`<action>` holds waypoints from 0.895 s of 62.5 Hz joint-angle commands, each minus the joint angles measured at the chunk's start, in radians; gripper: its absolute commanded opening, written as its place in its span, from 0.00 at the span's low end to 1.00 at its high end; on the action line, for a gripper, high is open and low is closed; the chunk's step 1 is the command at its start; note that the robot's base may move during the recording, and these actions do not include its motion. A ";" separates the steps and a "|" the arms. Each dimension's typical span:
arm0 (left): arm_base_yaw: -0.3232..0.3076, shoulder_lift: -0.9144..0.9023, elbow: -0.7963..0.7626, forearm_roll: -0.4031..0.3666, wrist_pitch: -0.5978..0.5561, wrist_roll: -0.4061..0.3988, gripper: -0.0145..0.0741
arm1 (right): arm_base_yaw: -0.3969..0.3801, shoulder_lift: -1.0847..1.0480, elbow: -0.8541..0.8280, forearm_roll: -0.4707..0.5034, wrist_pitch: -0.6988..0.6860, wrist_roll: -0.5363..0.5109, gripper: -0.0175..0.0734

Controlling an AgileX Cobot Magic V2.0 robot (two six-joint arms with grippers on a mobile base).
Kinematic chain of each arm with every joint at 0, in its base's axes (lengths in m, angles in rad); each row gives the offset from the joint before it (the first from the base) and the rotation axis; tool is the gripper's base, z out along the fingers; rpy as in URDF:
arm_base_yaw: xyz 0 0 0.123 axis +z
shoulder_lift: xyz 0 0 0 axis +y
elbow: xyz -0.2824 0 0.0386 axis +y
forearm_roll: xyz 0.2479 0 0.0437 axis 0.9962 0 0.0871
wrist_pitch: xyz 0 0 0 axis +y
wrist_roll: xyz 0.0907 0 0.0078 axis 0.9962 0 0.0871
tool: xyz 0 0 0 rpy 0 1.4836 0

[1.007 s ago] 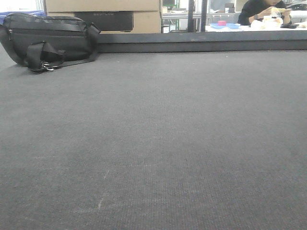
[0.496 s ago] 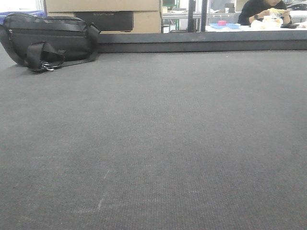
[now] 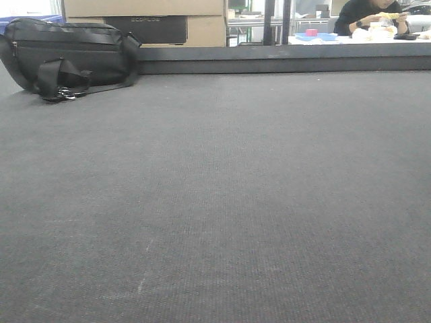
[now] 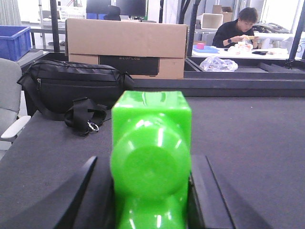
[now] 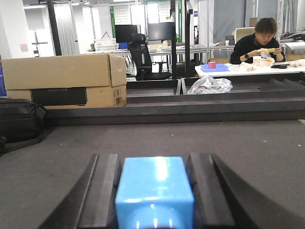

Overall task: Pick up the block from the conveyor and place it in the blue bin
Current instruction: 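Lift both held blocks up off the conveyor belt, then drive the base away from the conveyor toward the blue bin shelves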

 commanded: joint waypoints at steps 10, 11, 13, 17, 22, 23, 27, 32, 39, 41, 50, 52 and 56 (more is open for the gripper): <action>-0.006 -0.006 0.002 0.007 -0.018 -0.004 0.04 | 0.000 -0.005 0.001 -0.004 -0.031 -0.003 0.01; -0.006 -0.006 0.002 0.007 -0.018 -0.004 0.04 | 0.000 -0.005 0.001 -0.004 -0.031 -0.003 0.01; -0.006 -0.006 0.002 0.007 -0.018 -0.004 0.04 | 0.000 -0.005 0.001 -0.004 -0.031 -0.003 0.01; -0.006 -0.006 0.002 0.007 -0.018 -0.004 0.04 | 0.000 -0.005 0.001 -0.004 -0.031 -0.003 0.01; -0.006 -0.006 0.002 0.007 -0.018 -0.004 0.04 | 0.000 -0.005 0.001 -0.004 -0.031 -0.003 0.01; -0.006 -0.006 0.002 0.007 -0.018 -0.004 0.04 | 0.000 -0.005 0.001 -0.004 -0.031 -0.003 0.01; -0.006 -0.006 0.002 0.007 -0.018 -0.004 0.04 | 0.000 -0.005 0.001 -0.004 -0.031 -0.003 0.01; -0.006 -0.006 0.002 0.007 -0.018 -0.004 0.04 | 0.000 -0.005 0.001 -0.004 -0.031 -0.003 0.01; -0.006 -0.006 0.002 0.007 -0.018 -0.004 0.04 | 0.000 -0.005 0.001 -0.004 -0.031 -0.003 0.01; -0.006 -0.006 0.002 0.007 -0.018 -0.004 0.04 | 0.000 -0.005 0.001 -0.004 -0.031 -0.003 0.01; -0.006 -0.006 0.002 0.007 -0.018 -0.004 0.04 | 0.000 -0.005 0.001 -0.004 -0.031 -0.003 0.01; -0.006 -0.006 0.002 0.007 -0.018 -0.004 0.04 | 0.000 -0.005 0.001 -0.004 -0.031 -0.003 0.01; -0.006 -0.006 0.002 0.007 -0.018 -0.004 0.04 | 0.000 -0.005 0.001 -0.004 -0.031 -0.003 0.01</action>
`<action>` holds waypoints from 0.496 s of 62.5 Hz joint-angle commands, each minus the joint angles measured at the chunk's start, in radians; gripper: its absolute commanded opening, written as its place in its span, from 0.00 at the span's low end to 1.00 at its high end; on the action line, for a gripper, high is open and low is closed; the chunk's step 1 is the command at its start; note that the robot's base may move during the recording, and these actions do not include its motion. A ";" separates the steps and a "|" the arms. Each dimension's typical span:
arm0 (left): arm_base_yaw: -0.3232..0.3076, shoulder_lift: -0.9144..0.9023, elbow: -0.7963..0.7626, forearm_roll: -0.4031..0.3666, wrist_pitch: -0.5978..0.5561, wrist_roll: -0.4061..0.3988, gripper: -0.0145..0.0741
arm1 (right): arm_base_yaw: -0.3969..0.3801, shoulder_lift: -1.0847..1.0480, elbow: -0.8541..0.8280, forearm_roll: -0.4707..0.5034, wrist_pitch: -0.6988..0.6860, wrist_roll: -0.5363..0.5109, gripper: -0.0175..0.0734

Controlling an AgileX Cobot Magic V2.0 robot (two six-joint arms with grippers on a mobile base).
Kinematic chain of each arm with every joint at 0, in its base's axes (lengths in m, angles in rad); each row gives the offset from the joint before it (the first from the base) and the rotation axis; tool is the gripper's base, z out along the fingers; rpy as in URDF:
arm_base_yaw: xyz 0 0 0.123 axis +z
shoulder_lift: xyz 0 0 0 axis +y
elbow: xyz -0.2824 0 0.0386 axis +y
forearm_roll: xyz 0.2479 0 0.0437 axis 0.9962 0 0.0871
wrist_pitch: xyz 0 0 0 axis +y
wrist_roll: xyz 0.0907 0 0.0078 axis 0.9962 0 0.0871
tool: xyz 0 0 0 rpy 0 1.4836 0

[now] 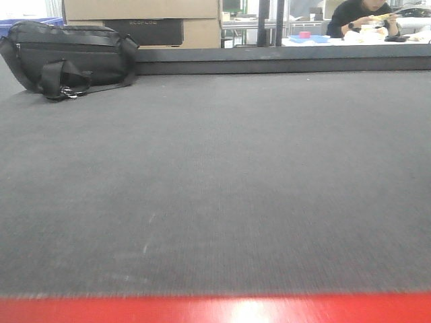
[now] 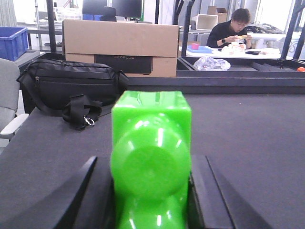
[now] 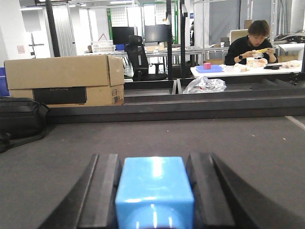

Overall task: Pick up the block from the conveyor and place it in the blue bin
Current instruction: 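Drive the base away from the conveyor toward the blue bin shelves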

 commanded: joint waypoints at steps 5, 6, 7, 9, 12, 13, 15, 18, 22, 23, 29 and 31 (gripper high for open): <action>-0.006 -0.006 0.001 0.007 -0.018 -0.004 0.04 | 0.000 -0.005 0.001 -0.004 -0.031 -0.003 0.01; -0.006 -0.006 0.001 0.007 -0.018 -0.004 0.04 | 0.000 -0.005 0.001 -0.004 -0.031 -0.003 0.01; -0.006 -0.006 0.001 0.007 -0.018 -0.004 0.04 | 0.000 -0.005 0.001 -0.004 -0.031 -0.003 0.01; -0.006 -0.006 0.001 0.007 -0.018 -0.004 0.04 | 0.000 -0.005 0.001 -0.004 -0.031 -0.003 0.01; -0.006 -0.006 0.001 0.007 -0.018 -0.004 0.04 | 0.000 -0.005 0.001 -0.004 -0.031 -0.003 0.01; -0.006 -0.006 0.001 0.007 -0.018 -0.004 0.04 | 0.000 -0.005 0.001 -0.004 -0.031 -0.003 0.01; -0.006 -0.006 0.001 0.007 -0.018 -0.004 0.04 | 0.000 -0.005 0.001 -0.004 -0.031 -0.003 0.01; -0.006 -0.006 0.001 0.007 -0.018 -0.004 0.04 | 0.000 -0.005 0.001 -0.004 -0.031 -0.003 0.01; -0.006 -0.006 0.001 0.007 -0.018 -0.004 0.04 | 0.000 -0.005 0.001 -0.004 -0.031 -0.003 0.01; -0.006 -0.006 0.001 0.007 -0.018 -0.004 0.04 | 0.000 -0.005 0.001 -0.004 -0.031 -0.003 0.01; -0.006 -0.006 0.001 0.007 -0.018 -0.004 0.04 | 0.000 -0.005 0.001 -0.004 -0.031 -0.003 0.01; -0.006 -0.006 0.001 0.007 -0.018 -0.004 0.04 | 0.000 -0.005 0.001 -0.004 -0.031 -0.003 0.01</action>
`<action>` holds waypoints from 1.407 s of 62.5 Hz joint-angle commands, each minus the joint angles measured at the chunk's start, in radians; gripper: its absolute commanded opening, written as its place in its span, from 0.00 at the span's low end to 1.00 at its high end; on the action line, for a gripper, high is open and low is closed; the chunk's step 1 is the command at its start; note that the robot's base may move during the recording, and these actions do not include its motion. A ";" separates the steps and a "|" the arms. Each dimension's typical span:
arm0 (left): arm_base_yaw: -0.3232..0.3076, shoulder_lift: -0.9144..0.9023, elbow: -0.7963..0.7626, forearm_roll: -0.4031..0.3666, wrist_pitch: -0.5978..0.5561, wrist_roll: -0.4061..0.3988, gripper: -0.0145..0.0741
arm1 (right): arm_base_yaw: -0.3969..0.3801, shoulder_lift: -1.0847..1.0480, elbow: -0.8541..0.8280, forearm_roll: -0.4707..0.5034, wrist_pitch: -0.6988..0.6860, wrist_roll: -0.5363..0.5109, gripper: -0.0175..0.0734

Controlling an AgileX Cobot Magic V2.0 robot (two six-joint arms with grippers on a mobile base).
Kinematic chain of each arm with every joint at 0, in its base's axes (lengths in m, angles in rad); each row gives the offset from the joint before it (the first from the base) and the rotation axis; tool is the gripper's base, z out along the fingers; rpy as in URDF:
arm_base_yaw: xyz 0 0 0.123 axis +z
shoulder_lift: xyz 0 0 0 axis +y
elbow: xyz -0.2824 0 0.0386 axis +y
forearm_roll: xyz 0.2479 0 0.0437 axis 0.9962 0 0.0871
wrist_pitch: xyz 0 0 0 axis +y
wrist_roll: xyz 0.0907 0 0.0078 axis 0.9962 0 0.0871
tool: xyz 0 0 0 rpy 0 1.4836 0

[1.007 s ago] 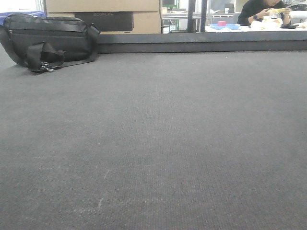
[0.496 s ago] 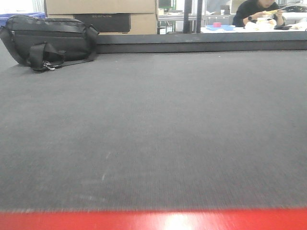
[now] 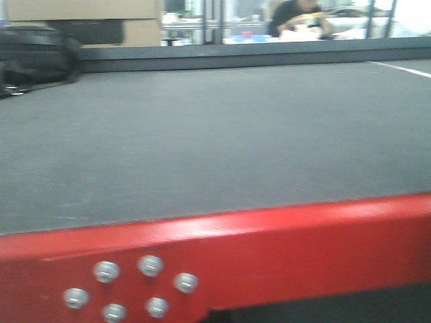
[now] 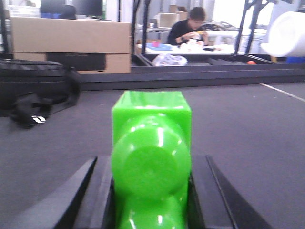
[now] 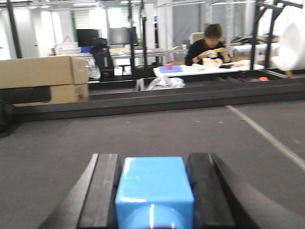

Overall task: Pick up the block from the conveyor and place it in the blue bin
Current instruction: 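Drive the base away from the conveyor toward the blue bin shelves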

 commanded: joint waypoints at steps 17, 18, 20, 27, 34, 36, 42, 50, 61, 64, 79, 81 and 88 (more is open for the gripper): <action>-0.006 -0.004 0.001 0.007 -0.018 -0.004 0.04 | 0.000 -0.005 0.001 -0.004 -0.031 -0.003 0.01; -0.006 -0.004 0.001 0.007 -0.018 -0.004 0.04 | 0.000 -0.005 0.001 -0.004 -0.031 -0.003 0.01; -0.006 -0.004 0.001 0.007 -0.018 -0.004 0.04 | 0.000 -0.005 0.001 -0.004 -0.031 -0.003 0.01; -0.006 -0.004 0.001 0.007 -0.018 -0.004 0.04 | 0.000 -0.005 0.001 -0.004 -0.031 -0.003 0.01; -0.006 -0.004 0.001 0.007 -0.018 -0.004 0.04 | 0.000 -0.005 0.001 -0.004 -0.031 -0.003 0.01; -0.006 -0.004 0.001 0.007 -0.018 -0.004 0.04 | 0.000 -0.005 0.001 -0.004 -0.031 -0.003 0.01; -0.006 -0.004 0.001 0.007 -0.018 -0.004 0.04 | 0.000 -0.005 0.001 -0.004 -0.031 -0.003 0.01; -0.006 -0.004 0.001 0.007 -0.018 -0.004 0.04 | 0.000 -0.005 0.001 -0.004 -0.031 -0.003 0.01; -0.006 -0.004 0.001 0.007 -0.018 -0.004 0.04 | 0.000 -0.005 0.001 -0.004 -0.031 -0.003 0.01; -0.006 -0.004 0.001 0.007 -0.018 -0.004 0.04 | 0.000 -0.005 0.001 -0.004 -0.031 -0.003 0.01; -0.006 -0.004 0.001 0.007 -0.018 -0.004 0.04 | 0.000 -0.005 0.001 -0.004 -0.031 -0.003 0.01; -0.006 -0.004 0.001 0.007 -0.018 -0.004 0.04 | 0.000 -0.005 0.001 -0.004 -0.031 -0.003 0.01; -0.006 -0.004 0.001 0.007 -0.018 -0.004 0.04 | 0.000 -0.005 0.001 -0.004 -0.031 -0.003 0.01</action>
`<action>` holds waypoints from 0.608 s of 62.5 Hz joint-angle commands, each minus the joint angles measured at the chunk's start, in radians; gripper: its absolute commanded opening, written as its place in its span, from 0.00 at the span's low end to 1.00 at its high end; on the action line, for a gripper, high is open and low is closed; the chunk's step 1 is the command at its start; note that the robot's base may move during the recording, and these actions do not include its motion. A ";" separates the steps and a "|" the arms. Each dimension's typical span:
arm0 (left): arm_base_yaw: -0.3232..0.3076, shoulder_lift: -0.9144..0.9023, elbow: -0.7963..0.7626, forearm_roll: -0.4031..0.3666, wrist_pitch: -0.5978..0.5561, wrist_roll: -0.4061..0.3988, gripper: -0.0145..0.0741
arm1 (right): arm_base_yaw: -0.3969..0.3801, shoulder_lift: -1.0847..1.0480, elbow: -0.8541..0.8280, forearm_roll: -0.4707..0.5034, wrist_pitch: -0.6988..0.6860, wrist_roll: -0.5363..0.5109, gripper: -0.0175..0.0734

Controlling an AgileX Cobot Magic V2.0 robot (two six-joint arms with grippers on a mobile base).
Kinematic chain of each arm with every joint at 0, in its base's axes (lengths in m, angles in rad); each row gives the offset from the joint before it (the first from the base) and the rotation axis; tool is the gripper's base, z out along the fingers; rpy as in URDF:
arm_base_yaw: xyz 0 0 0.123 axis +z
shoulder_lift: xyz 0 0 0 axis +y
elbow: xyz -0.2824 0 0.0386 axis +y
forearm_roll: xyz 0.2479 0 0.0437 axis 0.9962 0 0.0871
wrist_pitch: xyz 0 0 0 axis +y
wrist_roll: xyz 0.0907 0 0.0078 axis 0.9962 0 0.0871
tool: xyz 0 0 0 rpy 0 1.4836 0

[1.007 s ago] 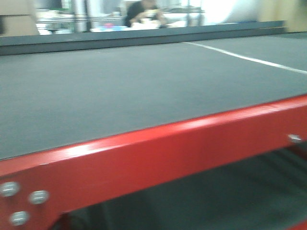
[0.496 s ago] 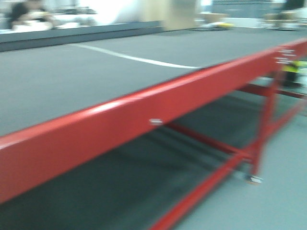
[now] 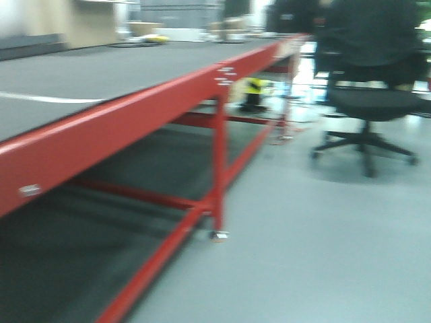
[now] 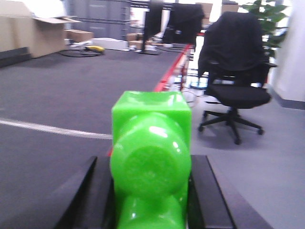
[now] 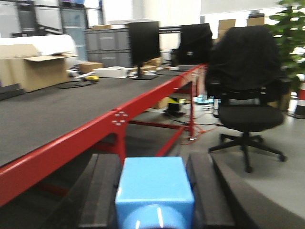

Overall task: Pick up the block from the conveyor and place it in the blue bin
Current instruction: 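Drive the base away from the conveyor toward the blue bin shelves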

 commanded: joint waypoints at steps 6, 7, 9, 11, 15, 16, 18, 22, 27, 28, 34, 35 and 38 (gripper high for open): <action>-0.006 -0.004 -0.001 0.007 -0.018 -0.004 0.04 | 0.000 -0.005 0.001 -0.004 -0.031 -0.003 0.01; -0.006 -0.004 -0.001 0.007 -0.018 -0.004 0.04 | 0.000 -0.005 0.001 -0.004 -0.031 -0.003 0.01; -0.006 -0.004 -0.001 0.007 -0.018 -0.004 0.04 | 0.000 -0.005 0.001 -0.004 -0.031 -0.003 0.01; -0.006 -0.004 -0.001 0.007 -0.018 -0.004 0.04 | 0.000 -0.005 0.001 -0.004 -0.031 -0.003 0.01; -0.006 -0.004 -0.001 0.007 -0.018 -0.004 0.04 | 0.000 -0.005 0.001 -0.004 -0.031 -0.003 0.01; -0.006 -0.004 -0.001 0.007 -0.018 -0.004 0.04 | 0.000 -0.005 0.001 -0.004 -0.031 -0.003 0.01; -0.006 -0.004 -0.001 0.007 -0.018 -0.004 0.04 | 0.000 -0.005 0.001 -0.004 -0.031 -0.003 0.01; -0.006 -0.004 -0.001 0.007 -0.018 -0.004 0.04 | 0.000 -0.005 0.001 -0.004 -0.031 -0.003 0.01; -0.006 -0.004 -0.001 0.007 -0.018 -0.004 0.04 | 0.000 -0.005 0.001 -0.004 -0.031 -0.003 0.01; -0.006 -0.004 -0.001 0.007 -0.018 -0.004 0.04 | 0.000 -0.005 0.001 -0.004 -0.031 -0.003 0.01; -0.006 -0.004 -0.001 0.007 -0.018 -0.004 0.04 | 0.000 -0.005 0.001 -0.004 -0.031 -0.003 0.01; -0.006 -0.004 -0.001 0.007 -0.018 -0.004 0.04 | 0.000 -0.005 0.001 -0.004 -0.031 -0.003 0.01; -0.006 -0.004 -0.001 0.007 -0.018 -0.004 0.04 | 0.000 -0.005 0.001 -0.004 -0.031 -0.003 0.01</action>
